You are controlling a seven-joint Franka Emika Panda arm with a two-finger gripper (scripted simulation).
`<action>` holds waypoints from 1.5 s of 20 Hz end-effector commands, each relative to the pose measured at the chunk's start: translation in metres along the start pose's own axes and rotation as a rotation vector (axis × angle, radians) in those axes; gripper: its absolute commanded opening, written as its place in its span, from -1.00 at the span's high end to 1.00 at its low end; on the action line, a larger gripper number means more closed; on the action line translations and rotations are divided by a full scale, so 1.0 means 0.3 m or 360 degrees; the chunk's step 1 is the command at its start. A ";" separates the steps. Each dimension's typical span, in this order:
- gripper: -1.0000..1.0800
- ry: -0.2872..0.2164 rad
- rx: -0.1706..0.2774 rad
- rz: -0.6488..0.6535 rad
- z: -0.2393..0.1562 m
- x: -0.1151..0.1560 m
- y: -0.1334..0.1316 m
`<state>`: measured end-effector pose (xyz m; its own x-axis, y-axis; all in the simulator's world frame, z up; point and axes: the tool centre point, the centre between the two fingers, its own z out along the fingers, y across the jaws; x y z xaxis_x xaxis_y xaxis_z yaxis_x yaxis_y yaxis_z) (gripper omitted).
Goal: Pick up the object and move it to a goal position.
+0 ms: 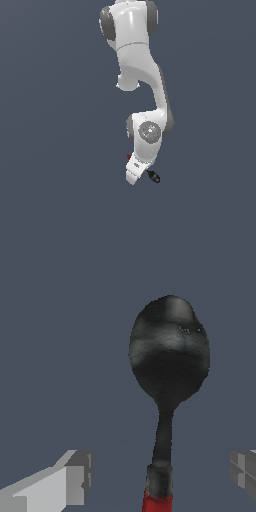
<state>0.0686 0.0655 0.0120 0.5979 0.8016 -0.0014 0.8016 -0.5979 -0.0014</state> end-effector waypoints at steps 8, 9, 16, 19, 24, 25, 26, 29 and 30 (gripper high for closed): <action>1.00 0.0002 -0.0002 0.0000 0.005 0.004 0.004; 1.00 0.0002 -0.0002 0.0000 0.005 0.004 0.004; 1.00 0.0002 -0.0002 0.0000 -0.003 0.006 -0.001; 1.00 0.0002 -0.0002 0.0000 -0.025 0.014 -0.016; 1.00 0.0002 -0.0003 0.0000 -0.098 0.042 -0.066; 1.00 0.0001 -0.0003 0.0000 -0.118 0.050 -0.080; 1.00 0.0001 -0.0003 0.0000 -0.140 0.059 -0.095; 1.00 0.0001 -0.0004 -0.0001 -0.222 0.091 -0.150; 1.00 0.0001 -0.0004 -0.0001 -0.253 0.103 -0.170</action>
<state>0.0501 0.1109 0.0739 0.5984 0.8012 -0.0021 0.8012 -0.5984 -0.0003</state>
